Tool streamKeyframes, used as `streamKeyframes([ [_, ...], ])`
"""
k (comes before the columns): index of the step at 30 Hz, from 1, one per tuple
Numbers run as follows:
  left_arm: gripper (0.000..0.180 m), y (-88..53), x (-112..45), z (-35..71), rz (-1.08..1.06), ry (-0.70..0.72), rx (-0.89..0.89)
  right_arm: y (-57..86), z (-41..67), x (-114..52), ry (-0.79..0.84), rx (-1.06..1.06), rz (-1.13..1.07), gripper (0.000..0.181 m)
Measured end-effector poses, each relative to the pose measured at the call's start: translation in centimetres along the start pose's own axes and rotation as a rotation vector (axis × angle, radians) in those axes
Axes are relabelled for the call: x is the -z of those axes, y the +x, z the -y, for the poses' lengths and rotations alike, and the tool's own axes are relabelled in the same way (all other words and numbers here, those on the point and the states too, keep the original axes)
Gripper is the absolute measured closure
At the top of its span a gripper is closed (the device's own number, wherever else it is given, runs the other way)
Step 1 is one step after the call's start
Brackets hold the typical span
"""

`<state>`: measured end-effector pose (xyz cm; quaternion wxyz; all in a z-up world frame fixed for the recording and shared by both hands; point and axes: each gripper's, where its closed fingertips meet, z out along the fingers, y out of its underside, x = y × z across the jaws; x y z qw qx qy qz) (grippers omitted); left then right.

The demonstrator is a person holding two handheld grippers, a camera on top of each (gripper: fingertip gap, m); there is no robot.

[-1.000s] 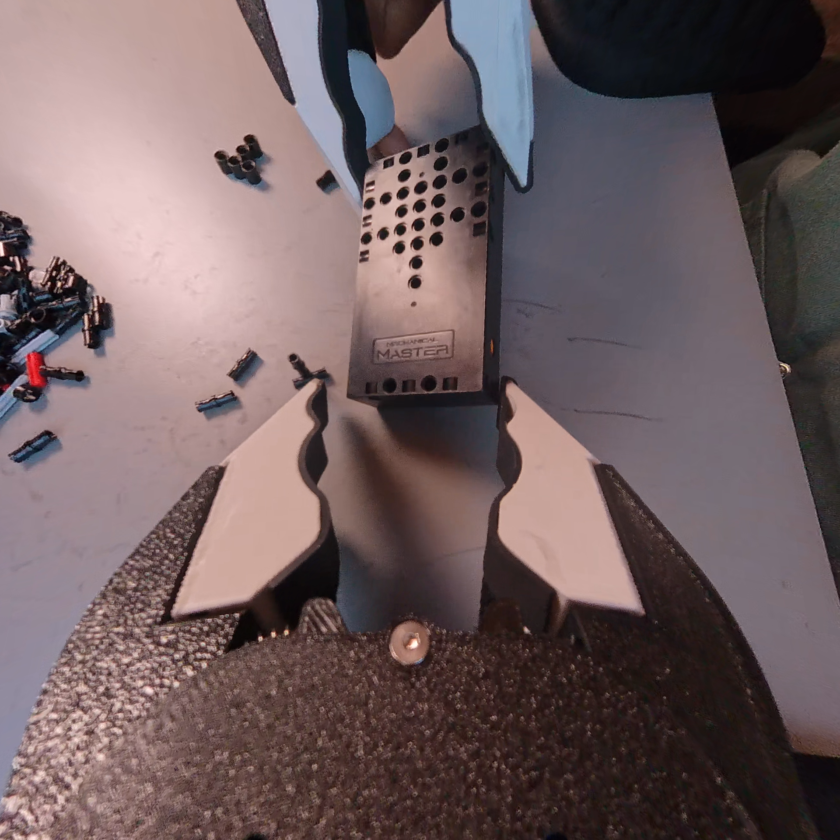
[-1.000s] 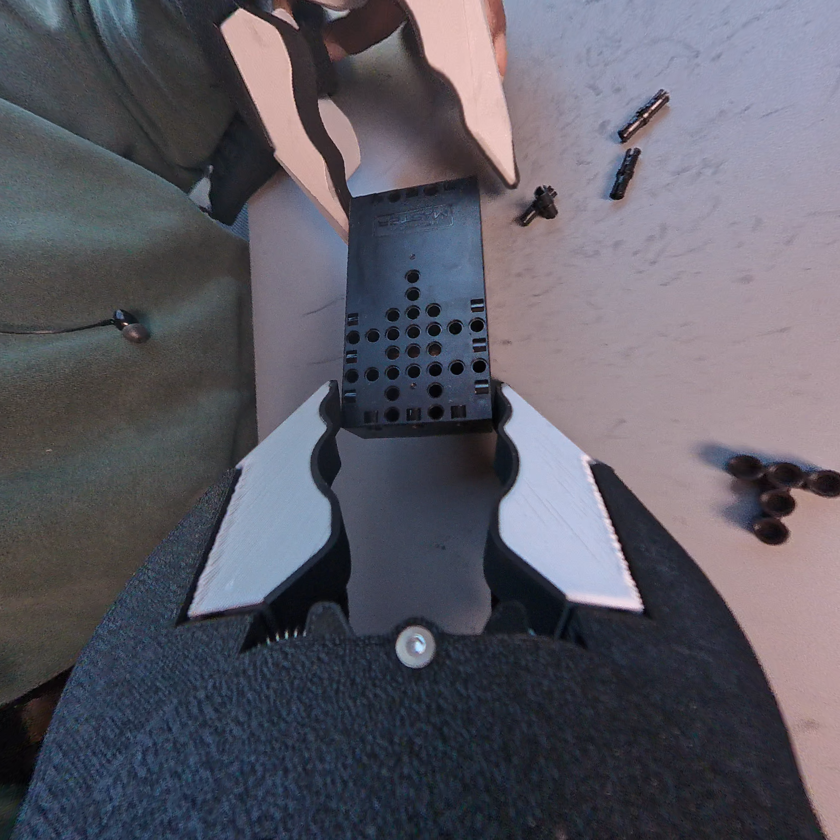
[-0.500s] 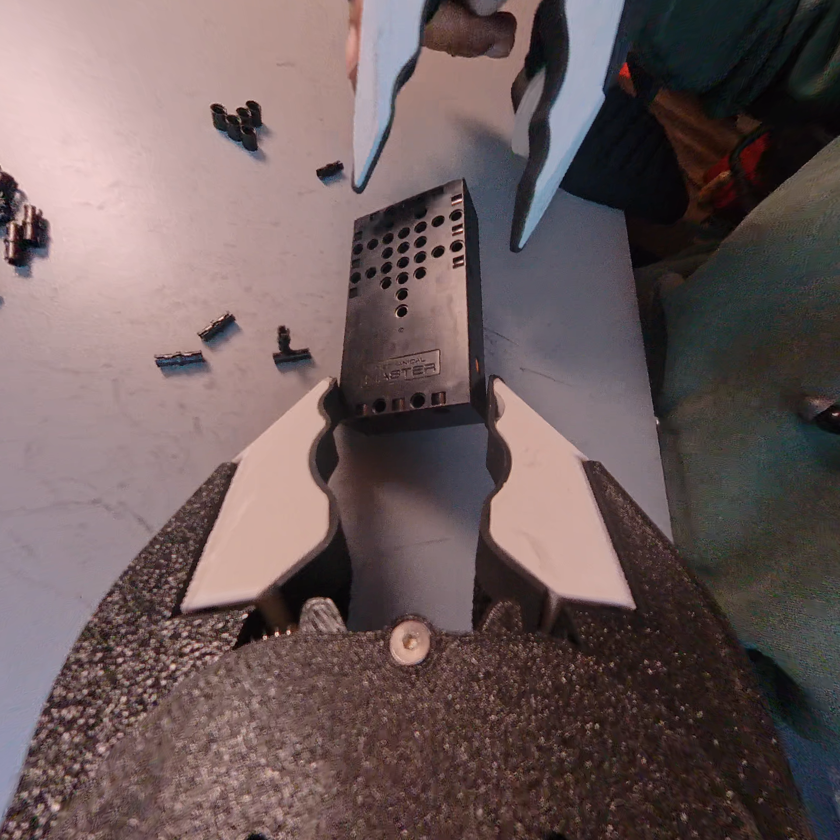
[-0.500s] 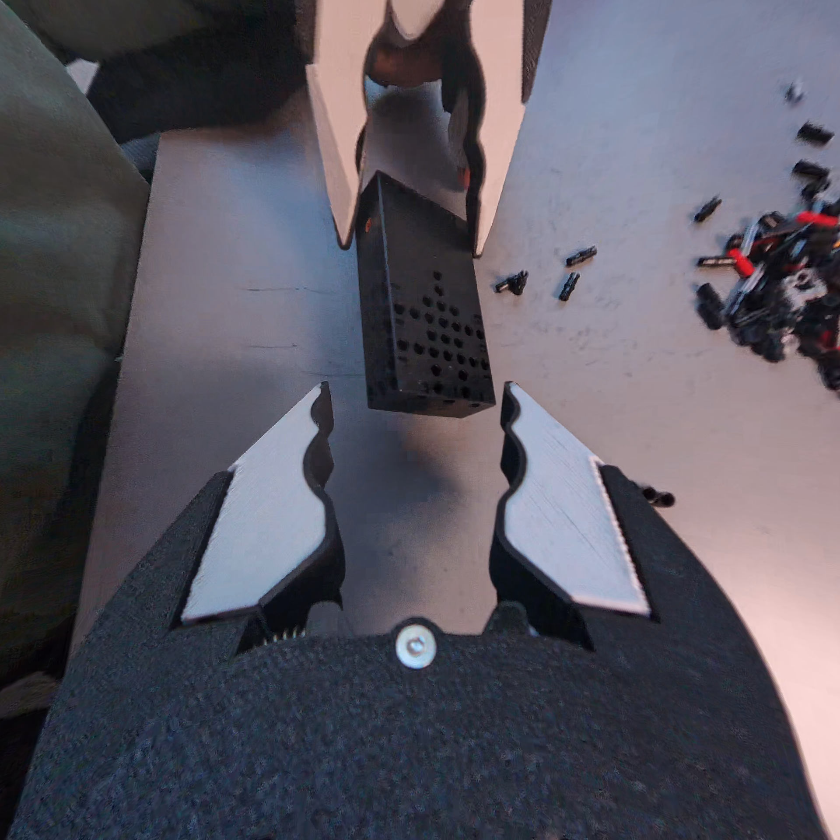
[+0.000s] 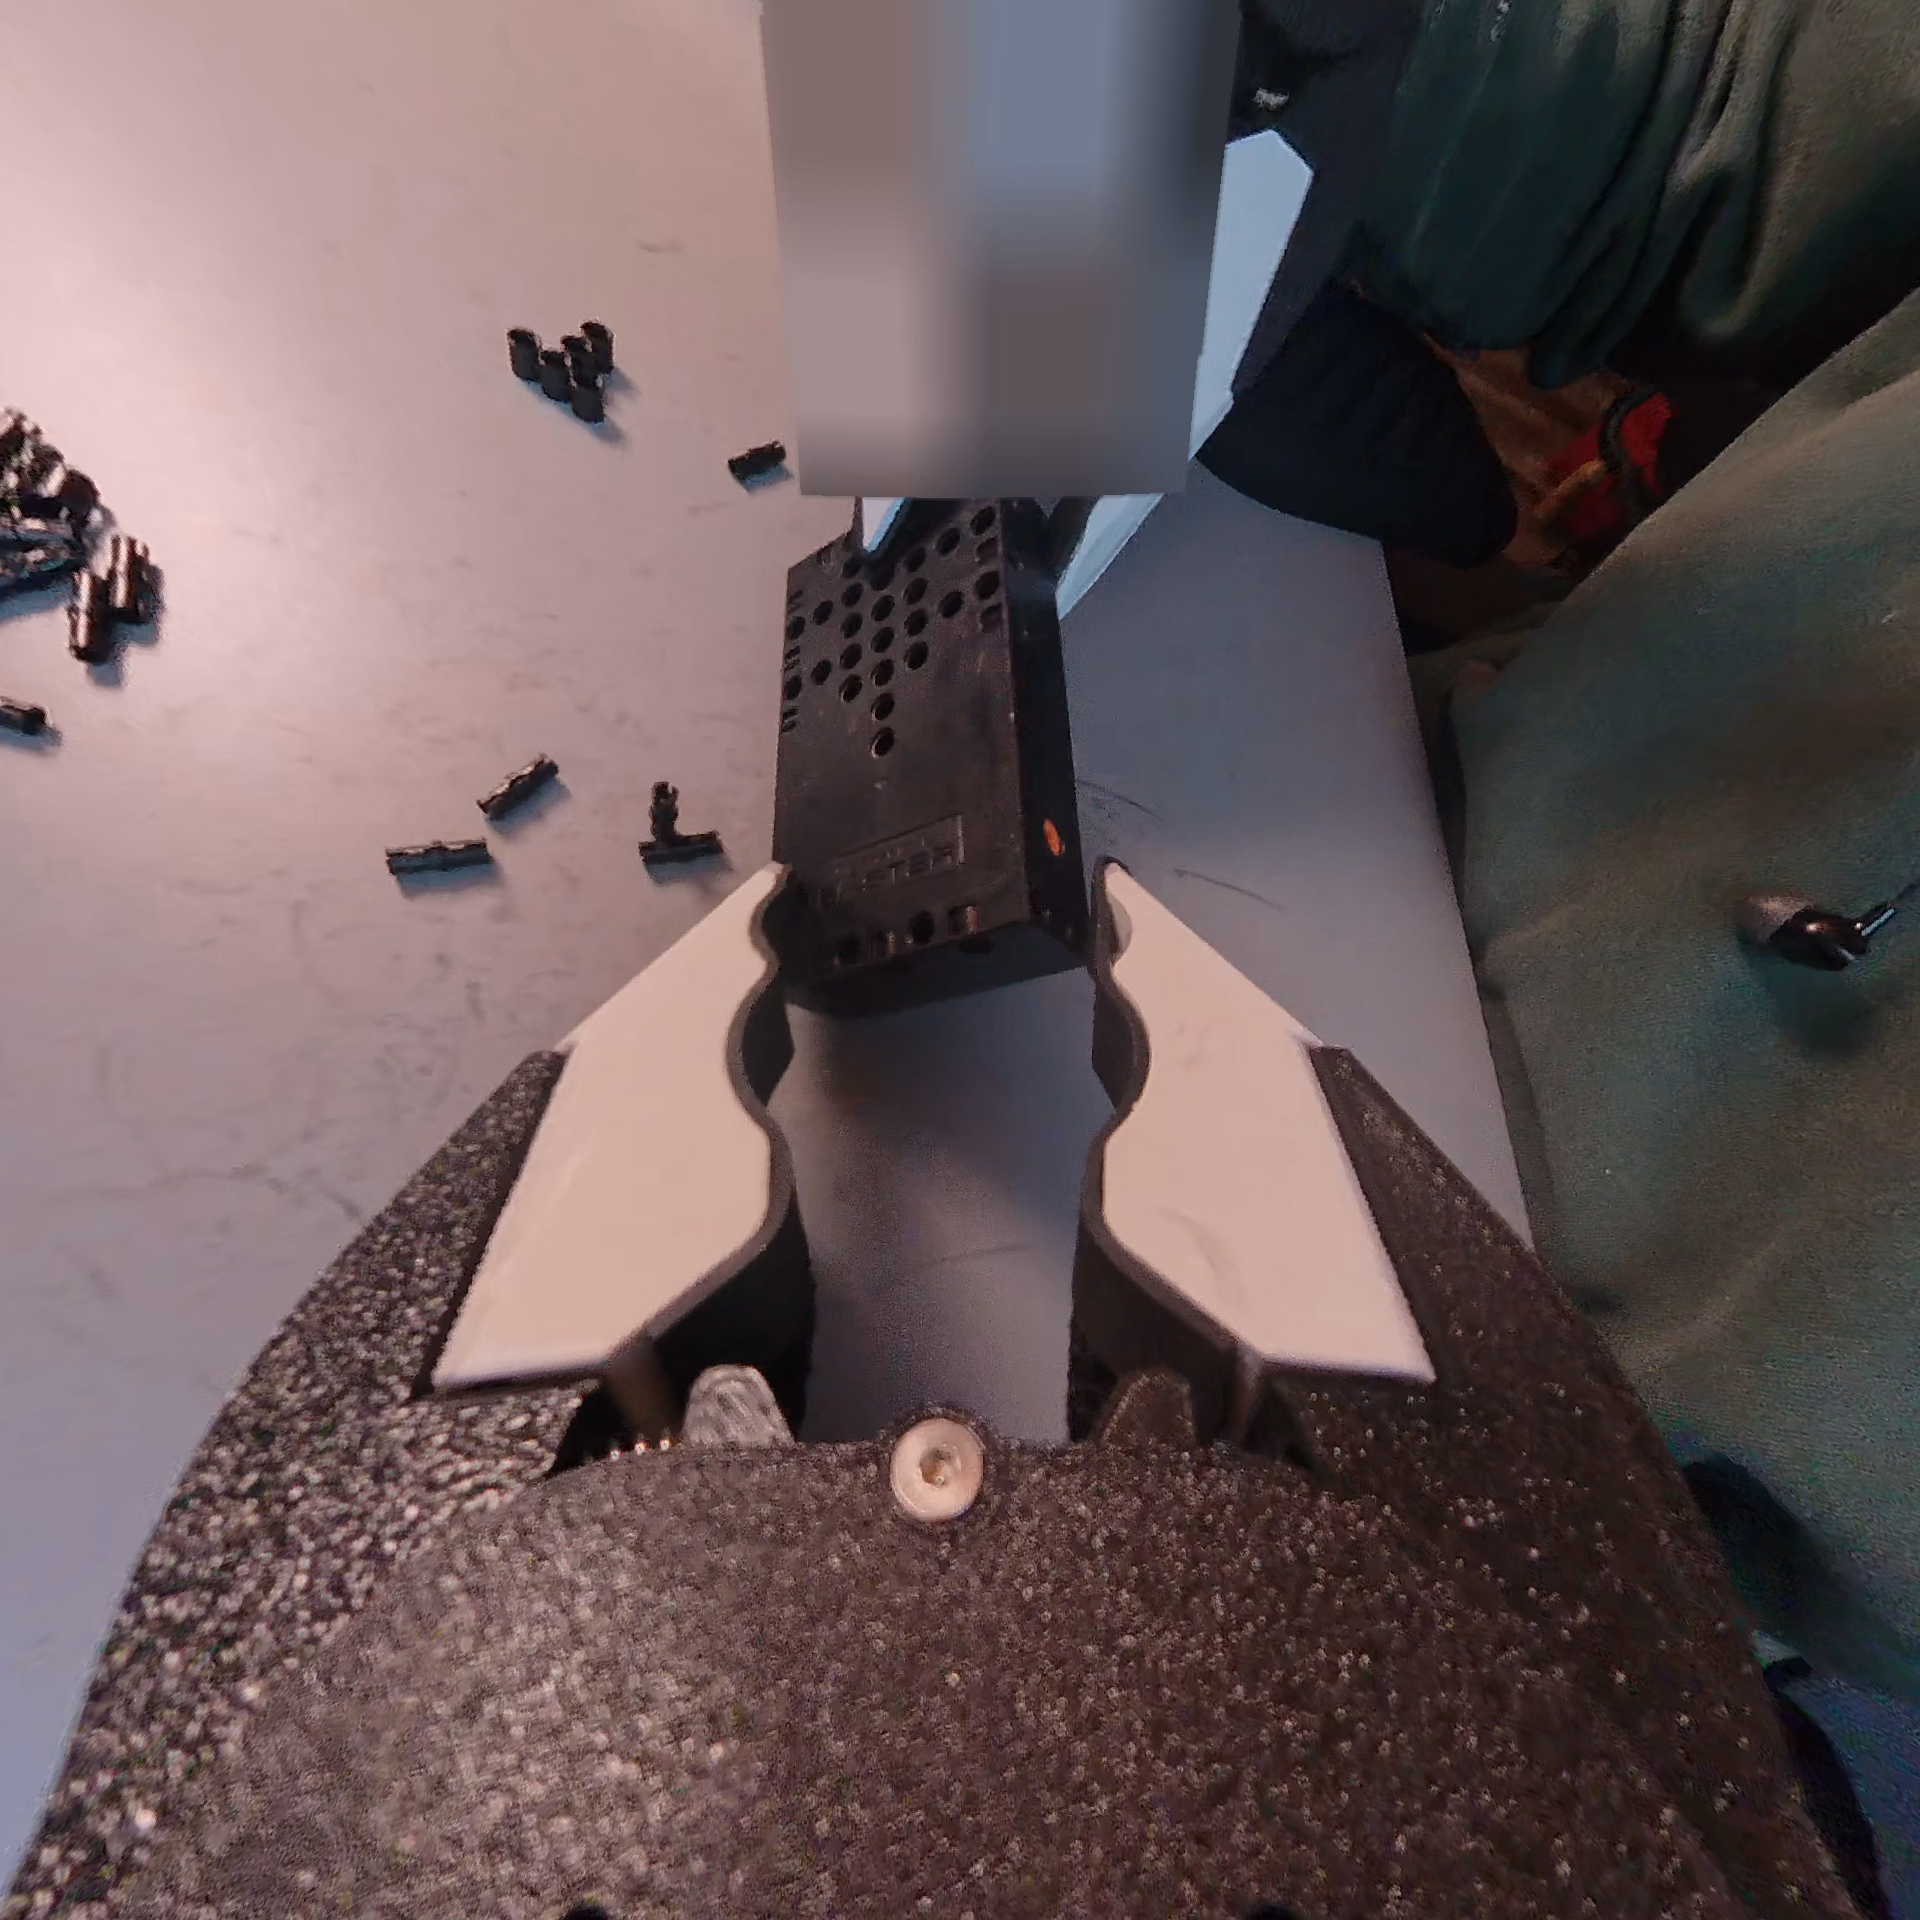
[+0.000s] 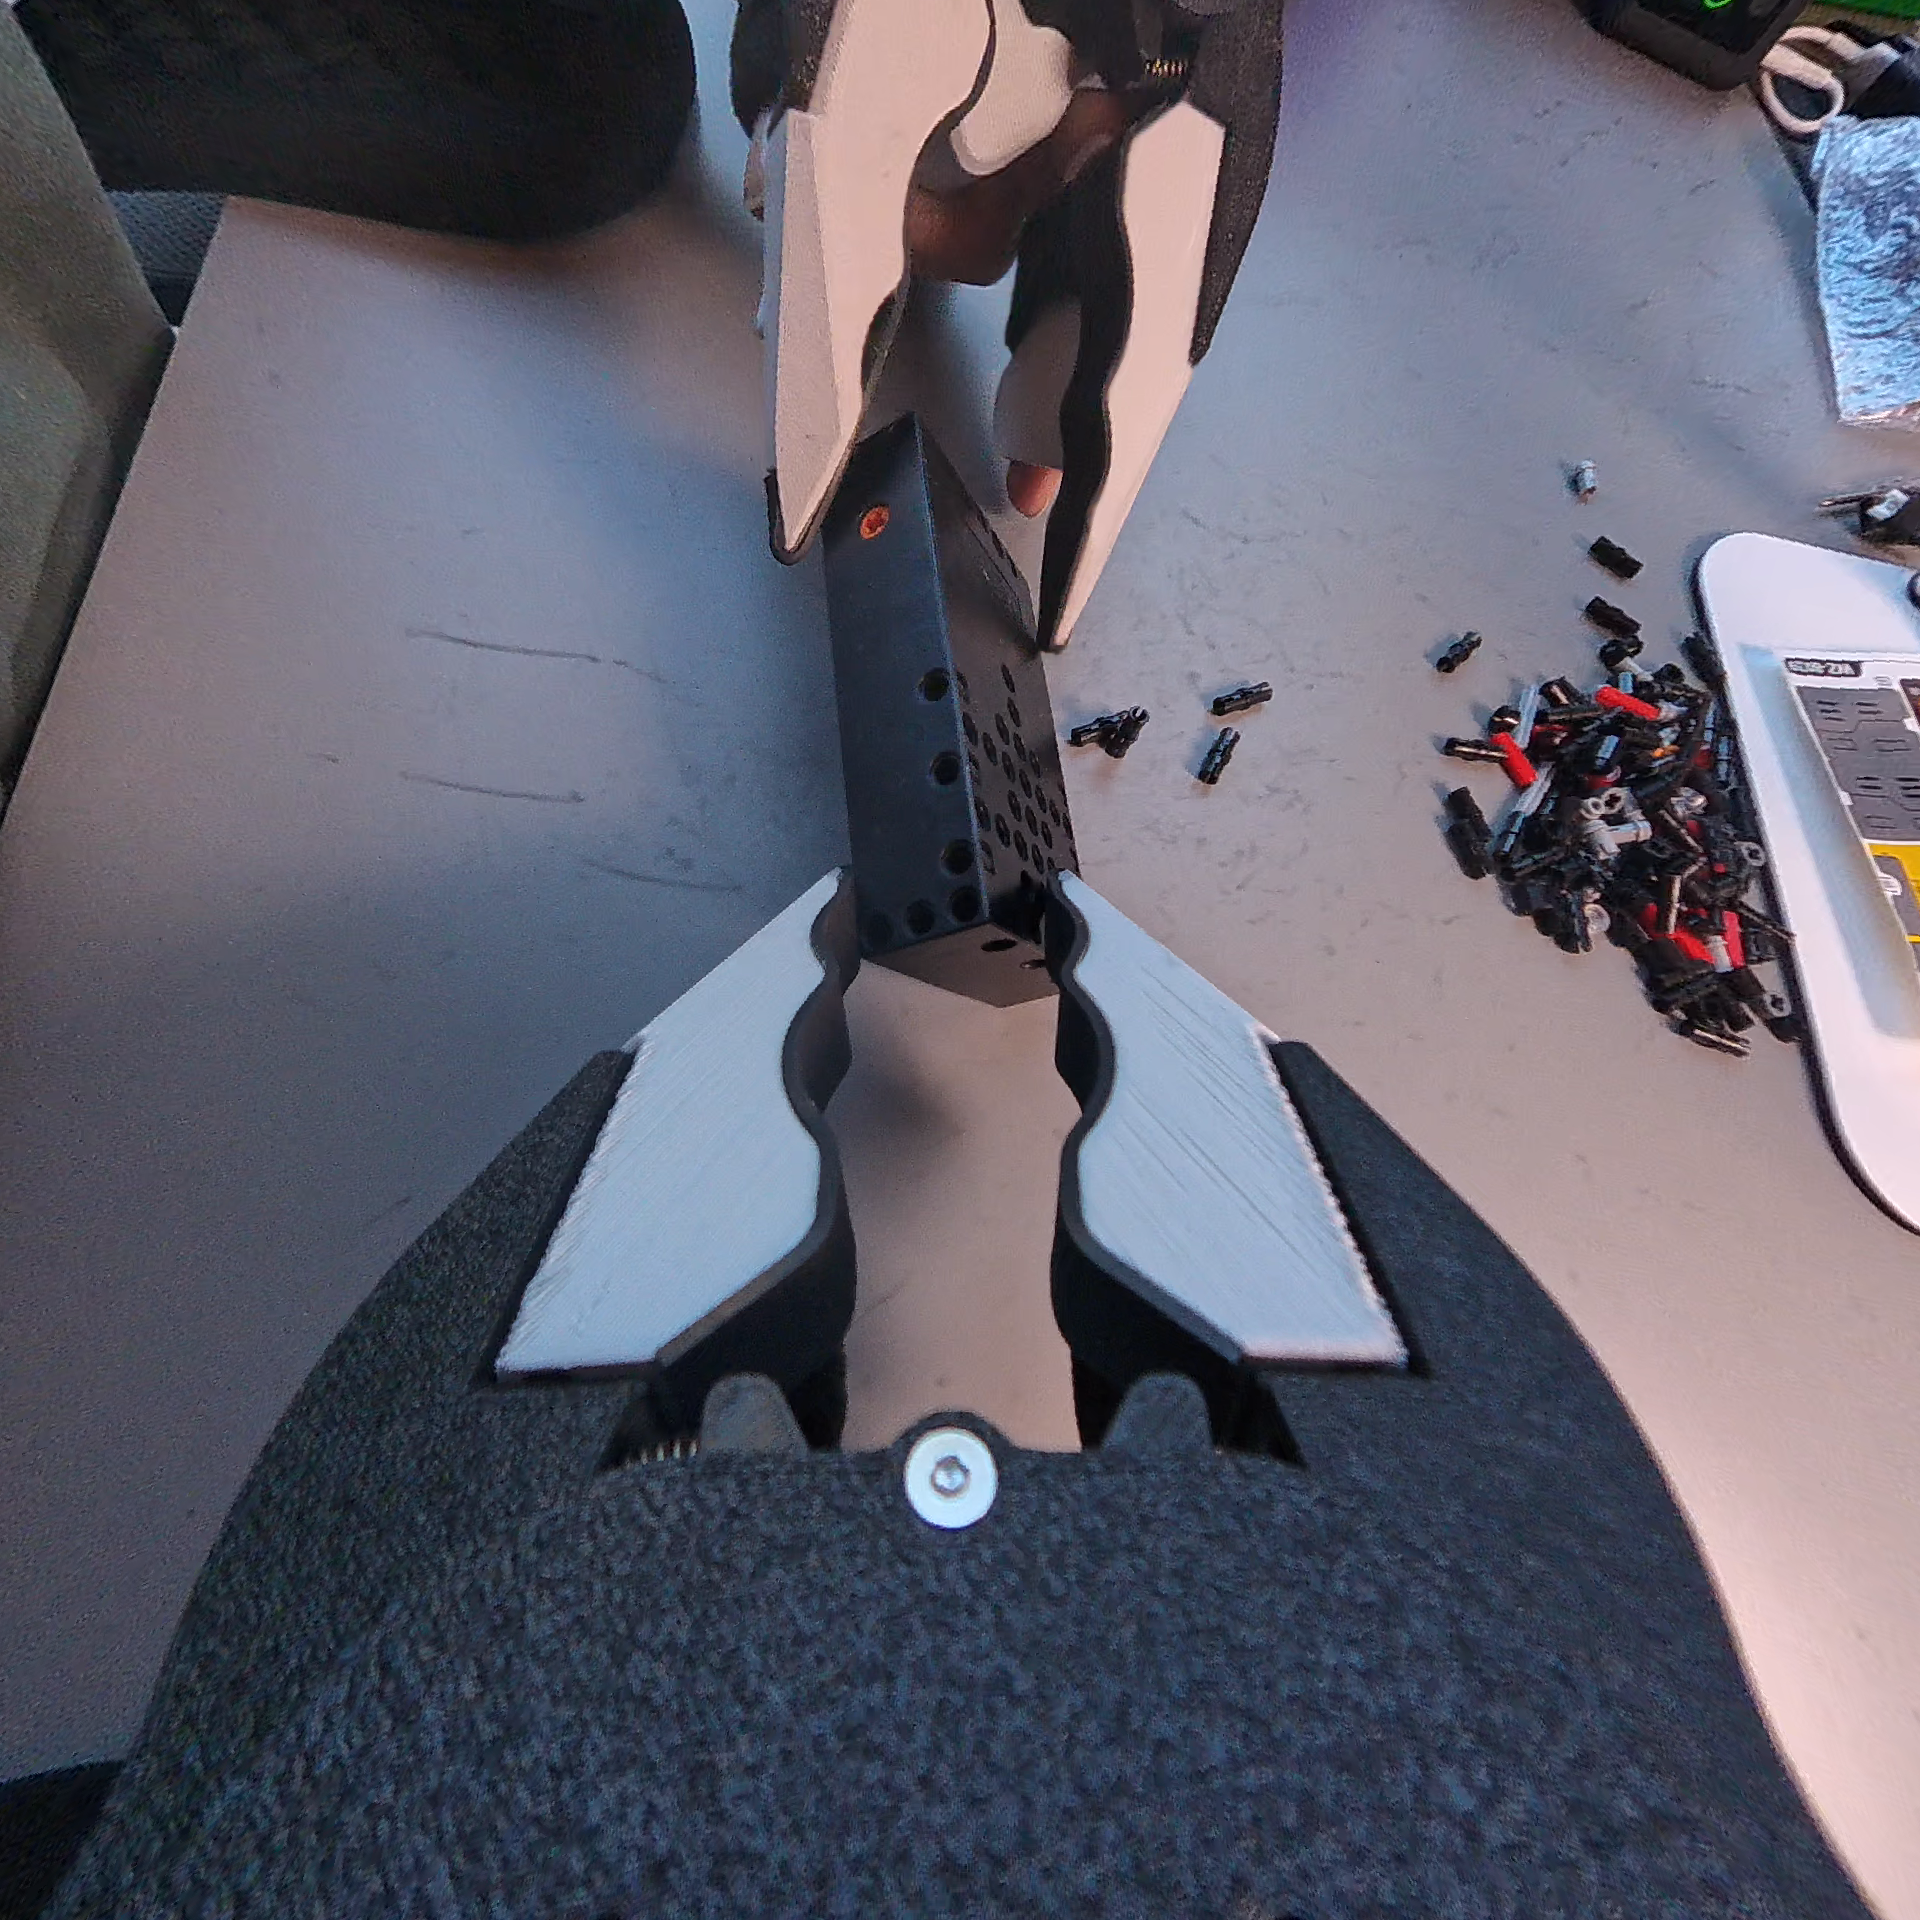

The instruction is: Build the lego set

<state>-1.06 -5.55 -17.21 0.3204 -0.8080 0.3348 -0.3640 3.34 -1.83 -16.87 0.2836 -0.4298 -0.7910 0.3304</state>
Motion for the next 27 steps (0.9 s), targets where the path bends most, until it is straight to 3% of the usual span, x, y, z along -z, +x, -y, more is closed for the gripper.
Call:
streamKeyframes([
  [4,0.135,0.3,0.2,0.5,0.064,0.001,-0.165,0.2,0.2,-0.1,0.015,0.009,-0.014,0.149],
  [9,0.136,0.9,-0.4,0.1,0.135,-0.064,-0.396,-0.3,0.1,-0.5,-0.013,0.211,-0.122,0.148],
  [14,0.138,0.7,-1.2,-0.8,0.287,-0.204,-0.686,-1.3,-0.4,-0.5,-0.022,0.149,-0.113,0.143],
  [22,0.139,0.9,-1.6,-1.1,0.267,-0.206,-0.669,-0.5,-0.8,2.2,0.005,-0.030,-0.093,0.138],
  [27,0.142,0.9,-1.3,-0.9,0.223,-0.166,-0.588,4.2,-5.5,4.3,-0.147,-0.230,-0.252,0.149],
])
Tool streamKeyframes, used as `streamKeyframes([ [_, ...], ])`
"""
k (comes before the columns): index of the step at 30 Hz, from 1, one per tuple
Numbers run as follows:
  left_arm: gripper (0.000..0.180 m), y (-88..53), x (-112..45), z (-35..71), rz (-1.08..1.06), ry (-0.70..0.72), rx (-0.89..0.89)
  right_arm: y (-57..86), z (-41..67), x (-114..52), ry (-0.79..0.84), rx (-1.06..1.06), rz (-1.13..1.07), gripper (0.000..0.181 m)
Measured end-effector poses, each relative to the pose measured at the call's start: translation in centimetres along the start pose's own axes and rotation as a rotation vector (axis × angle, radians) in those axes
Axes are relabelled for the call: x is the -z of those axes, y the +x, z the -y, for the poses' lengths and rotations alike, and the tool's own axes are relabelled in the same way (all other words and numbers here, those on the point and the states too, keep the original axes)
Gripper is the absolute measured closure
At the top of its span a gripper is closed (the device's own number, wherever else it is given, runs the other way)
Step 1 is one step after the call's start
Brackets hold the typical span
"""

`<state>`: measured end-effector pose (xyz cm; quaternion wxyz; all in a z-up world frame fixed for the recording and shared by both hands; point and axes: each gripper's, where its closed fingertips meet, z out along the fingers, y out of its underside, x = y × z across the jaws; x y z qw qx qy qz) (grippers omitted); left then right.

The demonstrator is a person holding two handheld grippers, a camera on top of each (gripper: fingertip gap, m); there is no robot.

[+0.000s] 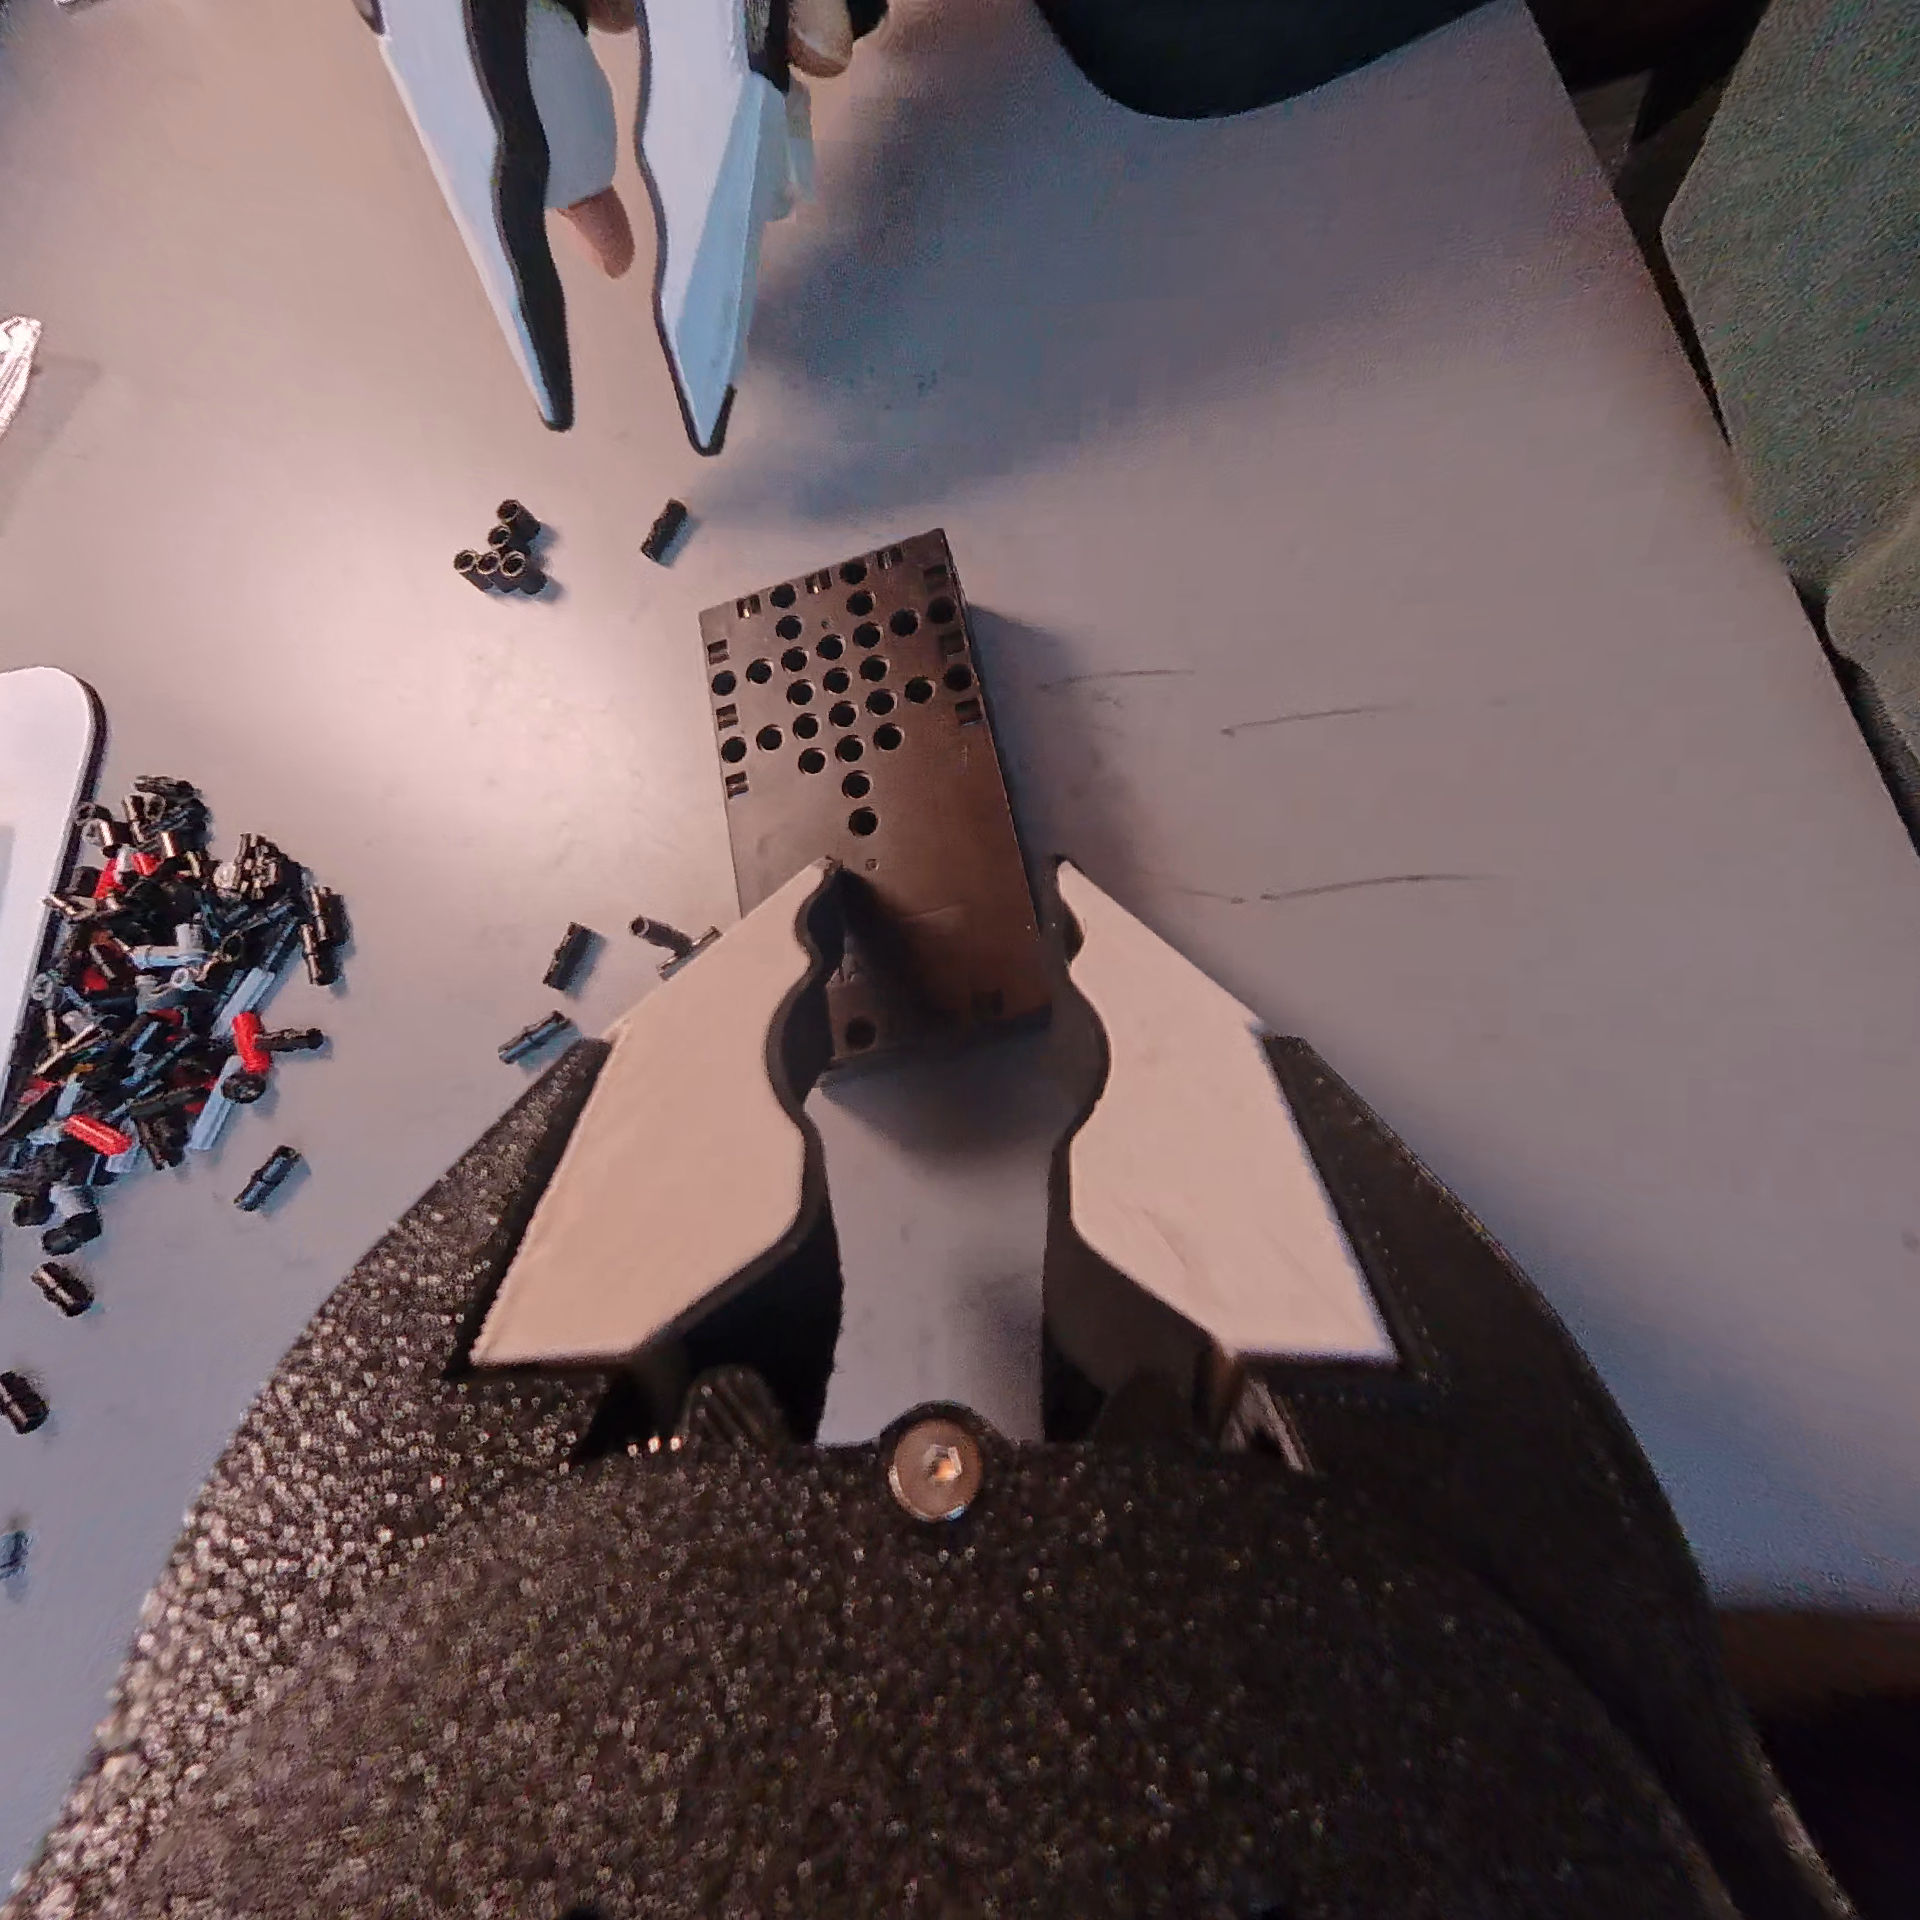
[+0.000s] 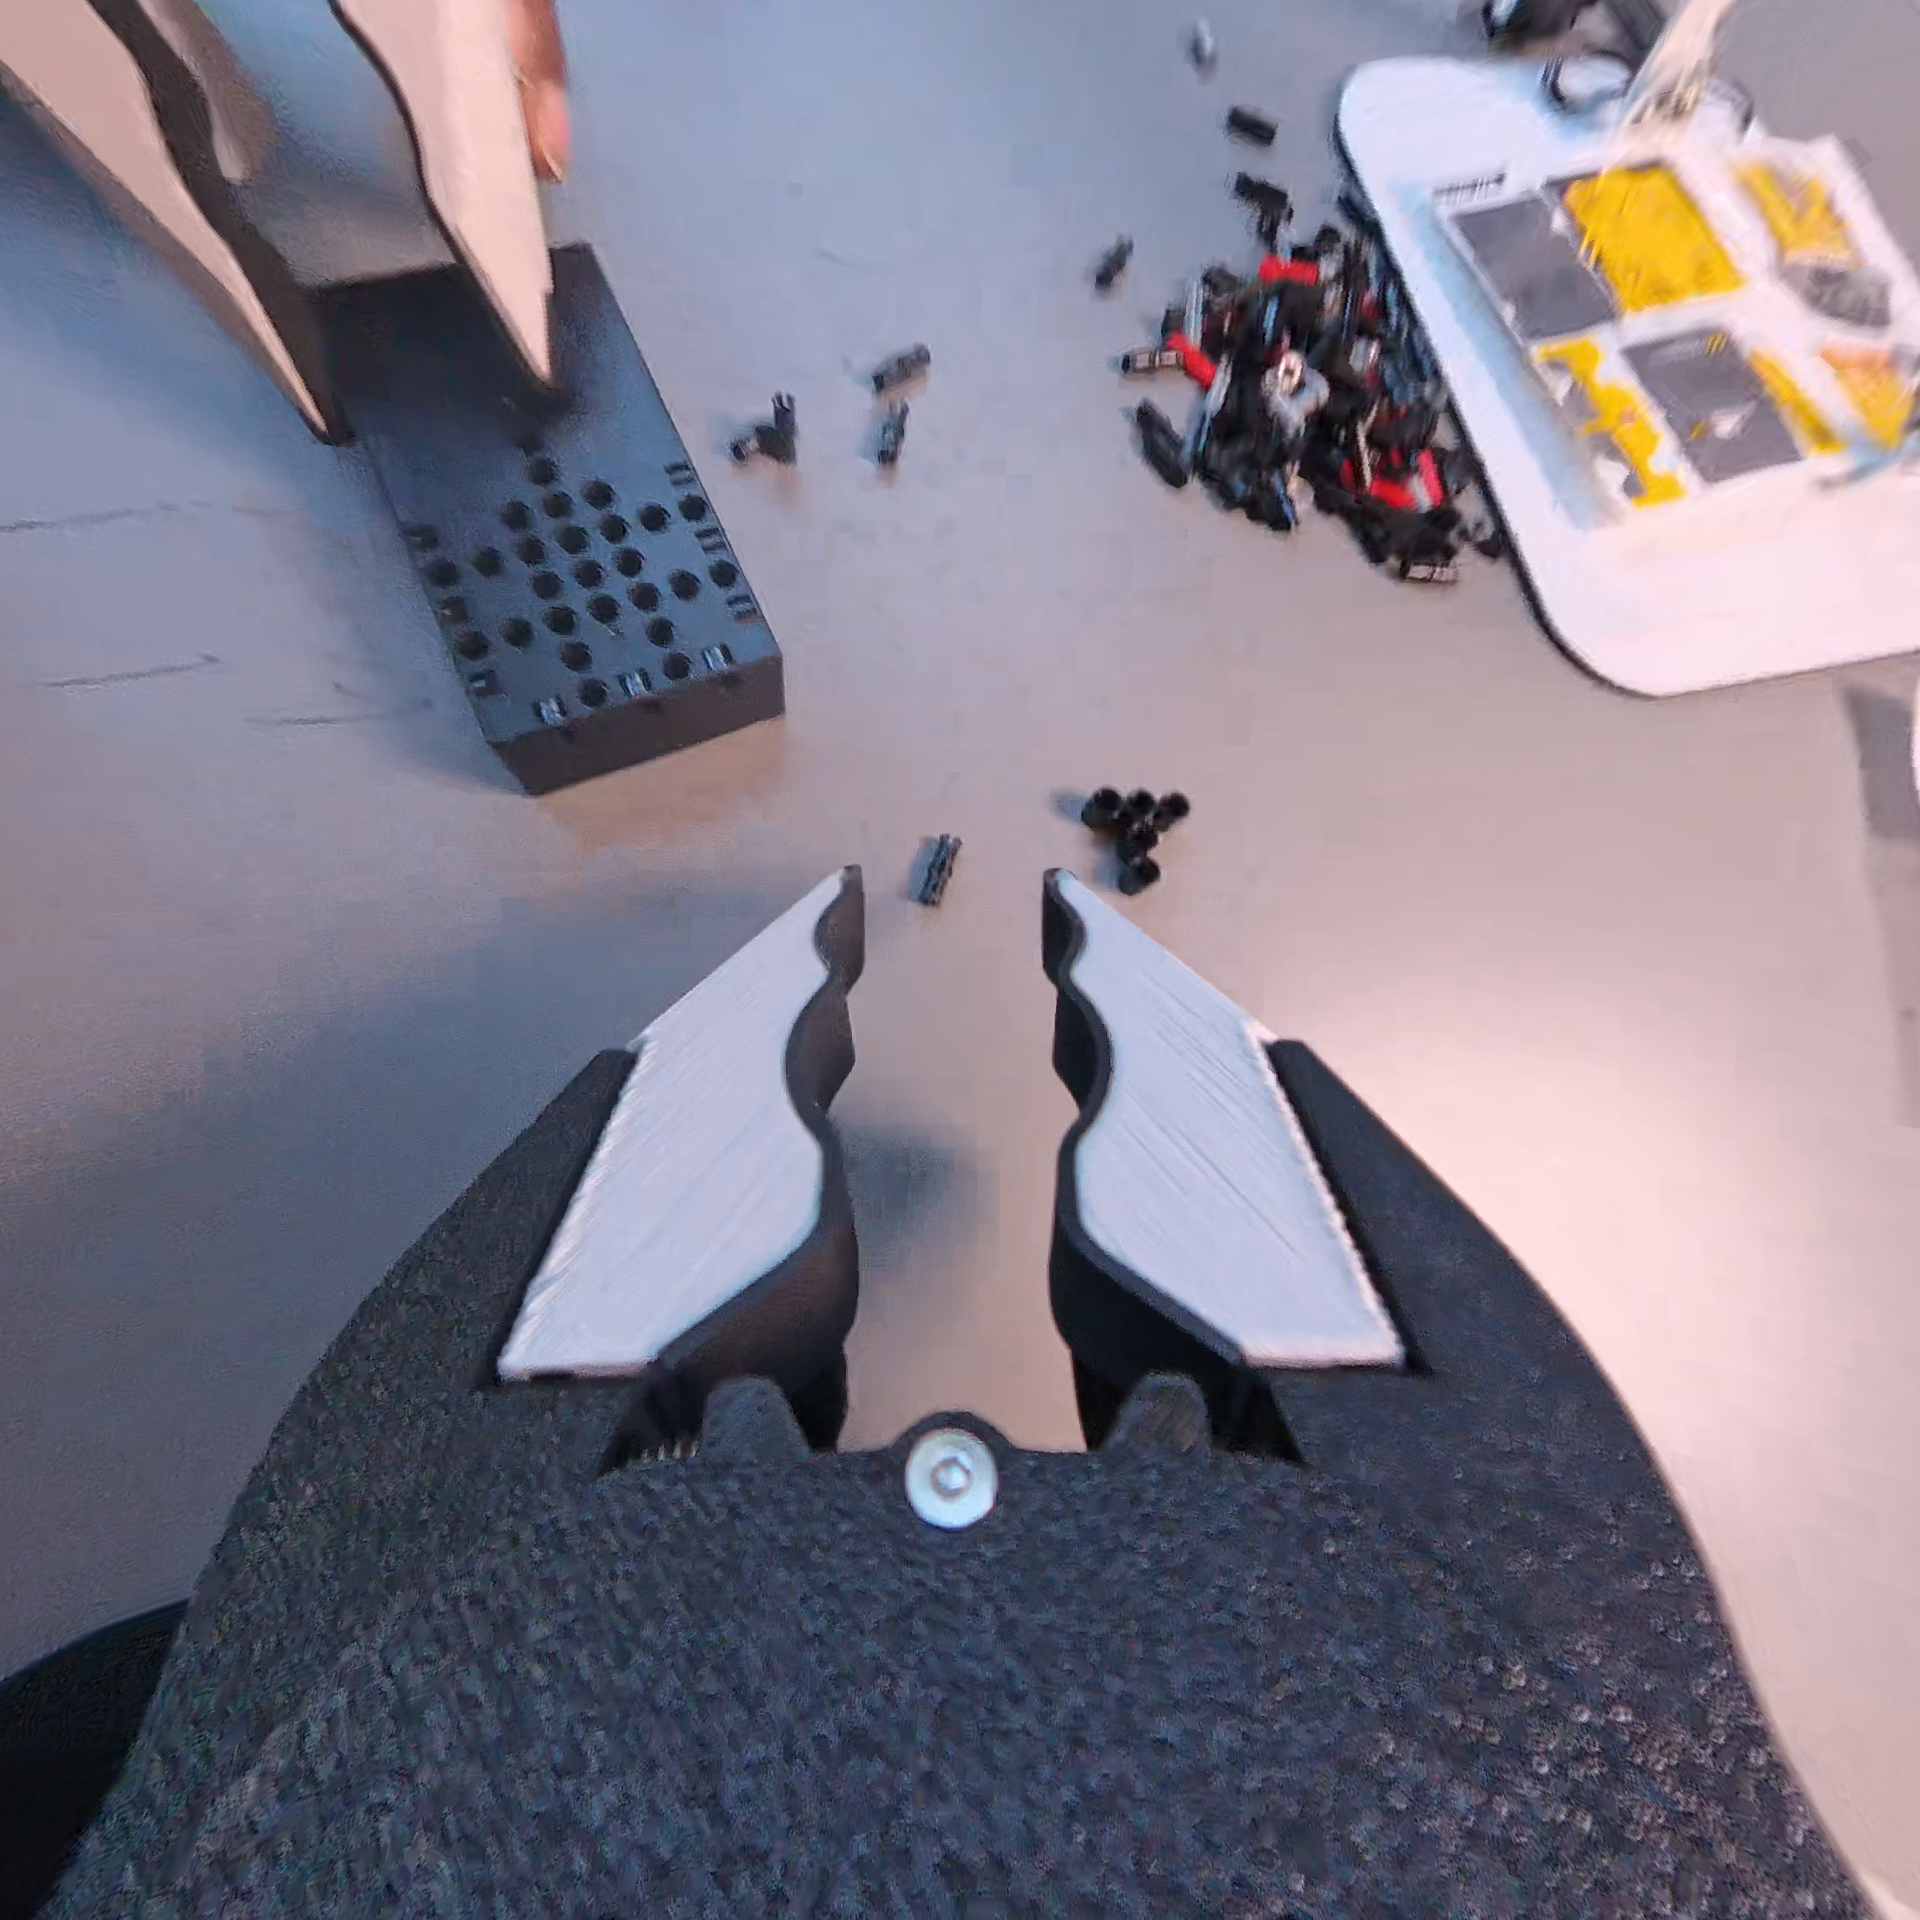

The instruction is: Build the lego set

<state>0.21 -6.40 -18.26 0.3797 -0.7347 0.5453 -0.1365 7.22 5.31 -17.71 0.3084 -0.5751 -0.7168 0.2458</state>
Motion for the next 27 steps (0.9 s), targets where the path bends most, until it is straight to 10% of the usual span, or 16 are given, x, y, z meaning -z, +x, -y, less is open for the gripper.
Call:
streamKeyframes([
  [6,0.132,-0.5,0.3,0.1,0.004,0.025,0.045,-0.3,-1.0,-1.8,-0.061,-0.057,0.015,0.153],
  [13,0.115,-0.7,-0.4,-1.7,0.002,-0.068,0.102,-6.5,2.9,-1.7,0.077,0.249,0.205,0.116],
  [18,0.115,-0.3,-0.2,-0.2,-0.155,0.050,0.406,-6.9,3.5,-3.9,0.077,0.307,0.213,0.119],
  [22,0.116,0.4,0.2,1.0,-0.298,0.147,0.584,-7.7,3.6,-2.8,0.030,0.105,0.447,0.120],
  [27,0.129,-0.1,1.1,2.7,-0.181,0.215,0.364,-7.9,3.2,-1.7,-0.123,-0.287,0.731,0.120],
])
